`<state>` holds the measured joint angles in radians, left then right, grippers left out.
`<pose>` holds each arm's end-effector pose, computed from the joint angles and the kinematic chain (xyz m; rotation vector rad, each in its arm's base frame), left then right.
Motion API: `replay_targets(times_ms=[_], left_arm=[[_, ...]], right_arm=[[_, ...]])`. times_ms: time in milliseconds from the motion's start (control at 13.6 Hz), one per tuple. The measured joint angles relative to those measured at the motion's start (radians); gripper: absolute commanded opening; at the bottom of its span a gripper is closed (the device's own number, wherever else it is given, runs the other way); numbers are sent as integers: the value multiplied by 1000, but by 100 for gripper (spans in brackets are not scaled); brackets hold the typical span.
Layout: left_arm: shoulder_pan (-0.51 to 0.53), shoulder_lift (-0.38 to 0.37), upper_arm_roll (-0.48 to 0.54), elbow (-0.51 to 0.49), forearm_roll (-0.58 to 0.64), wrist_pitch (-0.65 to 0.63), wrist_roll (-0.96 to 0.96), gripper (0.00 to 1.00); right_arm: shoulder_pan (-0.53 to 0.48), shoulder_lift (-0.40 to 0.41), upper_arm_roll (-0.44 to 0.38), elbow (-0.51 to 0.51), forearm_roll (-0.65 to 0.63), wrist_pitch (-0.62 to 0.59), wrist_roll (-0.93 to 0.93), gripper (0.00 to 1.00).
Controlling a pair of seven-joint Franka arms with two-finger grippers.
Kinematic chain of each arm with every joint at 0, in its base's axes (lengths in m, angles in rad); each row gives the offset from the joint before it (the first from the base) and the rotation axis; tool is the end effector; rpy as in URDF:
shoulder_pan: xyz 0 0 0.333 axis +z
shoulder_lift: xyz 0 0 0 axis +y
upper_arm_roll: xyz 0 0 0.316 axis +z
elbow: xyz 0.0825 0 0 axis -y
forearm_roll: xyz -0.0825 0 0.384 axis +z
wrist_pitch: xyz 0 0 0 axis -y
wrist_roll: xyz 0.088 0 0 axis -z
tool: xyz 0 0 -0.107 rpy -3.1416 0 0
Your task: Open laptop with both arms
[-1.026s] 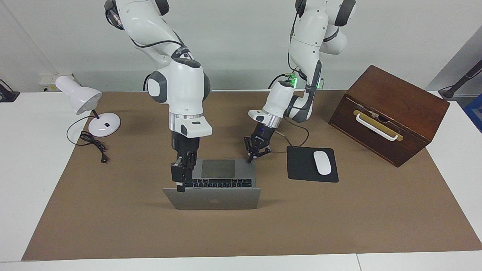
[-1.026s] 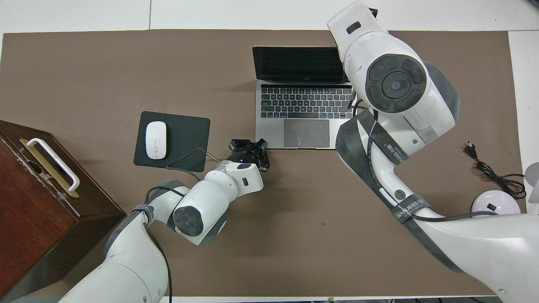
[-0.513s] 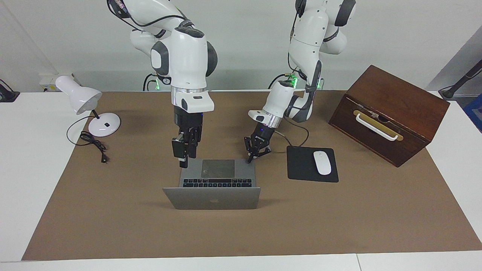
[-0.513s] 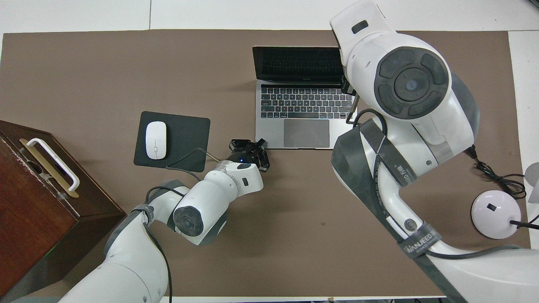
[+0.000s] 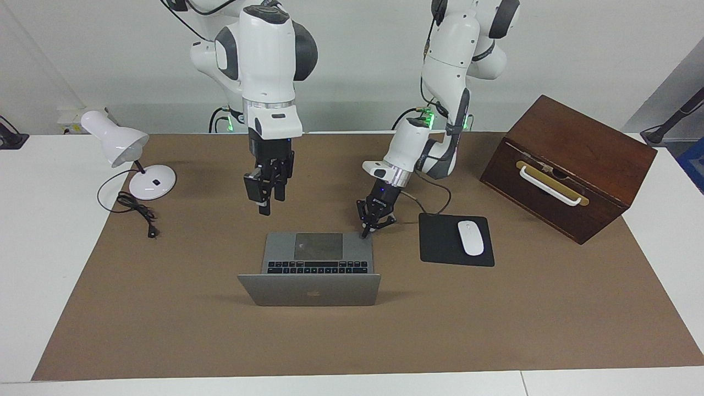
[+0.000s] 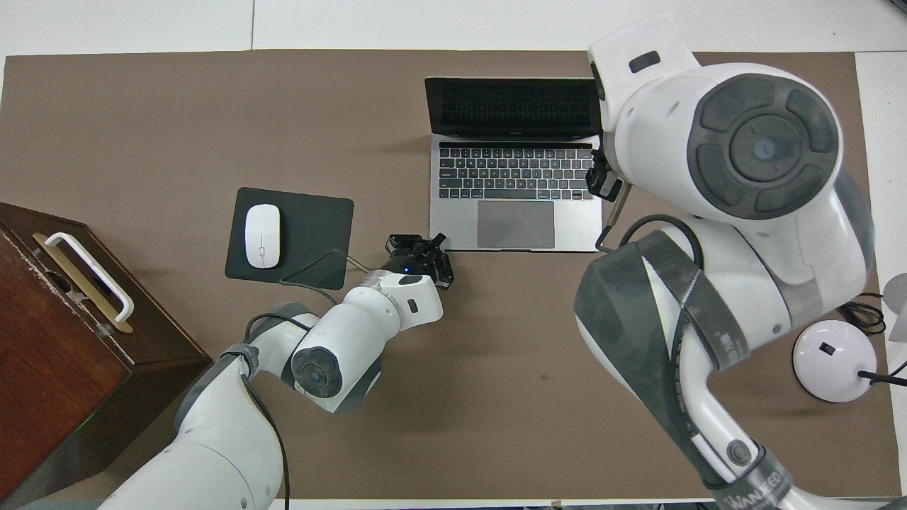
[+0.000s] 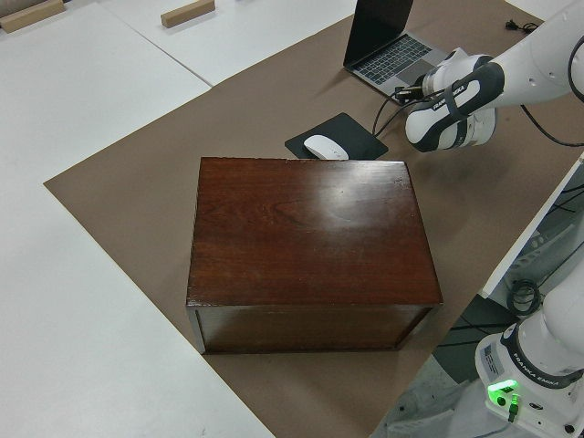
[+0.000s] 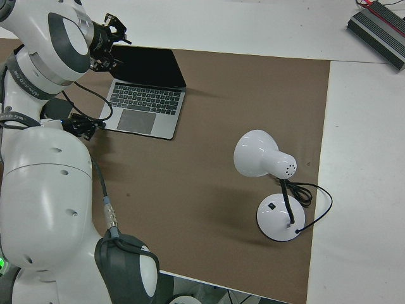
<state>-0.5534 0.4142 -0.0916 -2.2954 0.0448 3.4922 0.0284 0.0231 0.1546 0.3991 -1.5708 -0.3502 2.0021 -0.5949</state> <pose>0.4584 -0.3493 0.2622 2.5221 -0.9191 1.0459 0.5938 0.2244 0.5856 2.3970 1.4775 0.3744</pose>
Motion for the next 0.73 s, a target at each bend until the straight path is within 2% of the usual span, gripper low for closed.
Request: replay_targets(times_ms=[293,513,733], left_arm=[[12,6,-1,15,0,-14,-2,0],[37,6,-2,72,0,-113,-2,0],[49,6,-4,97,0,-137,-2,0]], right_arm=[[-4,-76,-29,-54,70,-76,80,68],[-4,-123,-69,-102,147,-85,119,68],[-5,-163,-107,-115,181,-167,195,71]])
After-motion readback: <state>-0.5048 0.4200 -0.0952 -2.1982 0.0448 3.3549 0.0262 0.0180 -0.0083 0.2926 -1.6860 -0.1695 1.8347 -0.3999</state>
